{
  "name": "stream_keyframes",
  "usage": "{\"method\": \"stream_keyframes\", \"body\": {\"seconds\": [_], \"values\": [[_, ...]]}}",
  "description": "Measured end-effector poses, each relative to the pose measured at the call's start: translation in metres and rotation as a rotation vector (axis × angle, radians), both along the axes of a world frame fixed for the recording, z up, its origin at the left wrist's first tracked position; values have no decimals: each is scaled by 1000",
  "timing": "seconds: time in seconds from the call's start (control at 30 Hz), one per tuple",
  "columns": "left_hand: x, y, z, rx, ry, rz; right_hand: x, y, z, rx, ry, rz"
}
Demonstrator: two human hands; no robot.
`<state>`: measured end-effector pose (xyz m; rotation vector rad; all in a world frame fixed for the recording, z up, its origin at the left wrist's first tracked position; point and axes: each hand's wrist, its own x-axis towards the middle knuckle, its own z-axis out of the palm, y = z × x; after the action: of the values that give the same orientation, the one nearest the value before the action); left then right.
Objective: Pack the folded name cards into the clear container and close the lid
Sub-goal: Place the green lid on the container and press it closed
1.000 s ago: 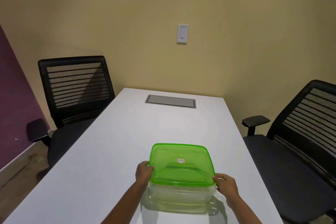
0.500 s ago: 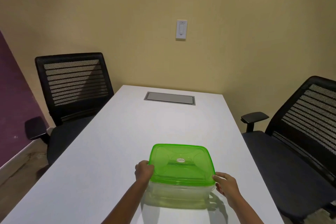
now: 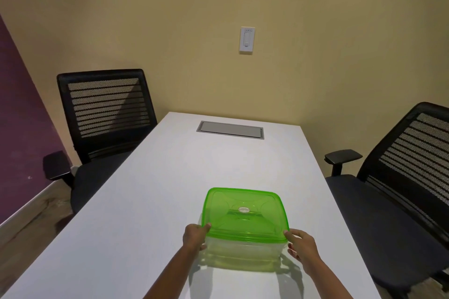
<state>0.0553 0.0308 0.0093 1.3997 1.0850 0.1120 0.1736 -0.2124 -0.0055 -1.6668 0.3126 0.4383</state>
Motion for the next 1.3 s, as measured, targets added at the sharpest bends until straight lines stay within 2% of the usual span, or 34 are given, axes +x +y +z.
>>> {"method": "stream_keyframes", "body": {"seconds": [0.13,0.27,0.4,0.63,1.13,1.3], "values": [[-4,-3,2,-212,-115,89,-4,4,-1,10,30,-1],[-4,-4,2,-251,-143,121,-2,1,-1,42,81,-11],[-4,-6,5,-219,-118,73,-5,2,7,120,131,-51],[-1,-9,9,-199,-118,108,-5,4,8,80,137,-46],[4,-13,19,-117,2,103,-10,6,18,106,169,-73],[4,-13,17,-203,-39,171,-11,6,23,142,203,-68]]}}
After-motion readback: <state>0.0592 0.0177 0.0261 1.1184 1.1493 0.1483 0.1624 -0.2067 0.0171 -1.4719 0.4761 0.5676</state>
